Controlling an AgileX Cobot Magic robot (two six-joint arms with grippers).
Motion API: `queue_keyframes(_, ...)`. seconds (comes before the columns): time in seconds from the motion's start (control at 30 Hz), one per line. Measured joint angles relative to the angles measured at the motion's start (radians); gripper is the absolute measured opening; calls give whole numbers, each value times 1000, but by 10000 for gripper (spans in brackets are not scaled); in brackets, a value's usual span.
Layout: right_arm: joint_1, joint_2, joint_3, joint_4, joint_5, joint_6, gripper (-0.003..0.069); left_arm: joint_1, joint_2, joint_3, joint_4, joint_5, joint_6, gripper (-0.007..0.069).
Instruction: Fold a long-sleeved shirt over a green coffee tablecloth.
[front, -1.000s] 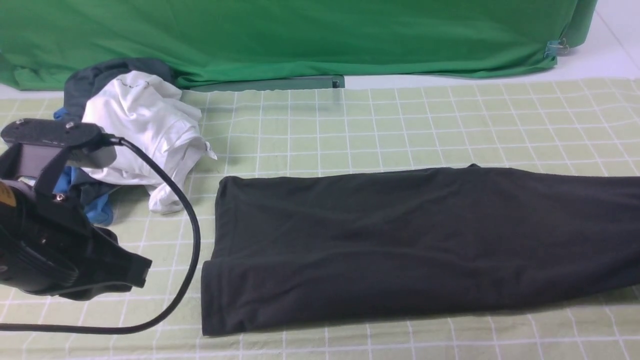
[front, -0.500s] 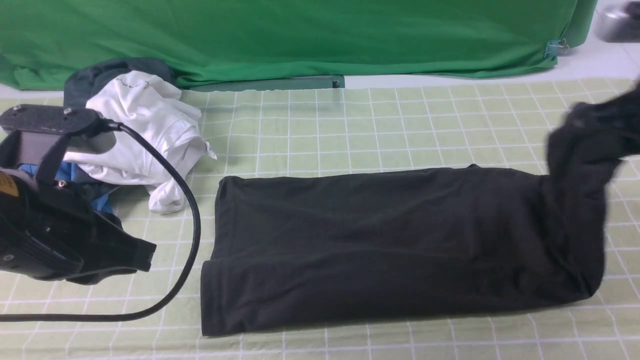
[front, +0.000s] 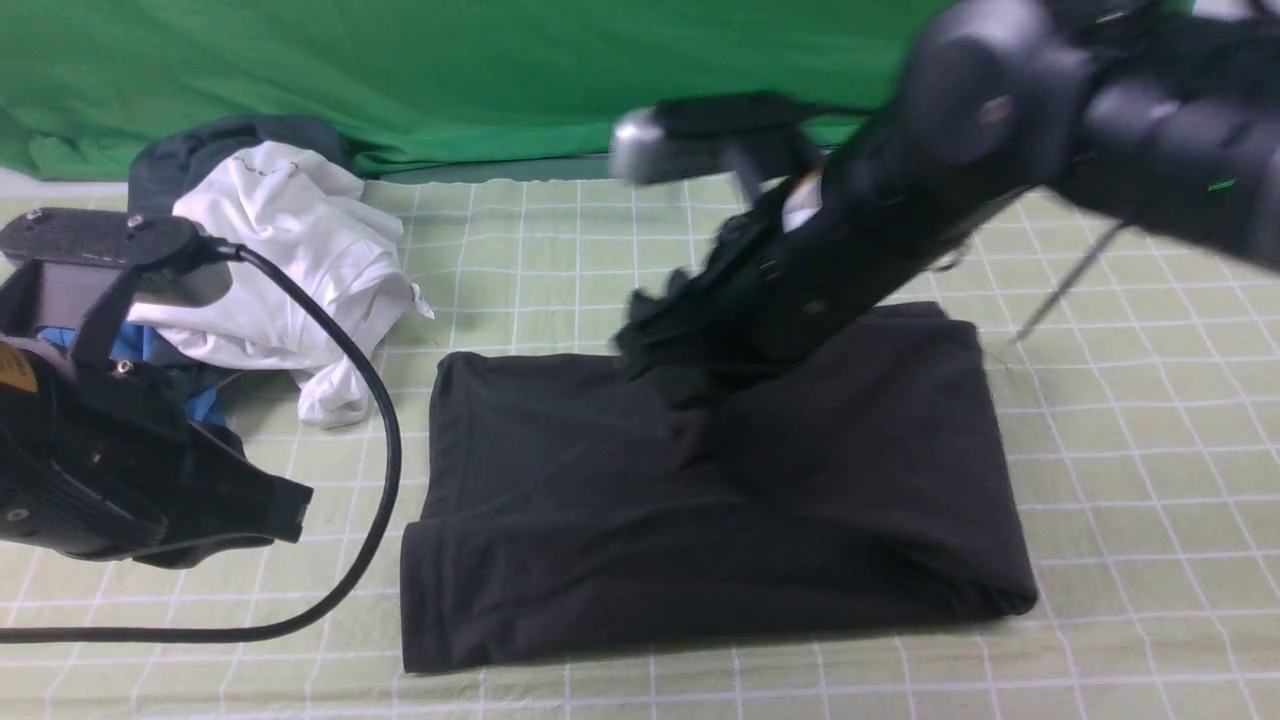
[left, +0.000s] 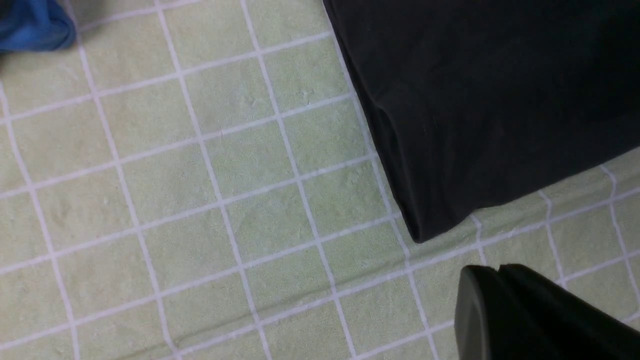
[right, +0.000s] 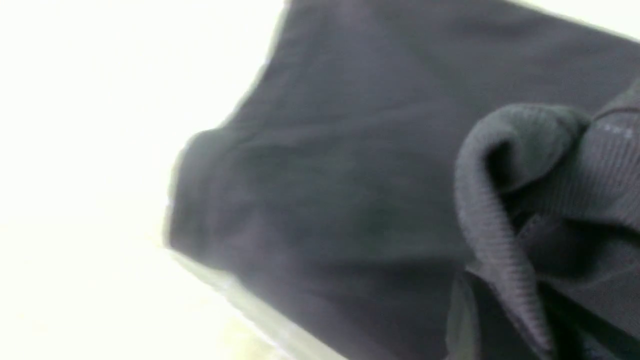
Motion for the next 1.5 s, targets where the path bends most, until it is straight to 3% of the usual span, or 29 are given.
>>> queue_keyframes(0.13,93,114,-81,6,-16,23,36,0,0,0,0,0,0,11)
queue_keyframes(0.37,166,258,-183,70,-32,36,74,0,0,0,-1,0,0,11)
queue_keyframes(0.53,177,318,-220,125,-34,37,275,0,0,0,-1,0,0,11)
queue_keyframes(0.6,183,321,-249,148,-31,28,420,0,0,0,-1,-1,0,11)
queue_keyframes(0.67,182,320,-285,154,4,-28,488,0,0,0,-1,-1,0,11)
queue_keyframes(0.8,146,310,-382,156,147,-117,525,0,0,0,0,-1,0,11)
queue_keyframes(0.97,85,287,-483,126,335,-146,444,0,0,0,-1,-3,0,11)
queue_keyframes(1.1,39,226,-499,-63,405,-136,133,0,0,0,-12,-19,3,11)
queue_keyframes(1.17,11,184,-472,-143,410,-120,45,0,0,0,-39,-28,17,11)
queue_keyframes(1.27,-38,109,-398,-193,411,-122,6,0,0,0,-94,-35,46,11)
queue_keyframes(1.5,-154,-65,-123,-211,412,-148,-5,-1,48,0,-191,-92,81,11)
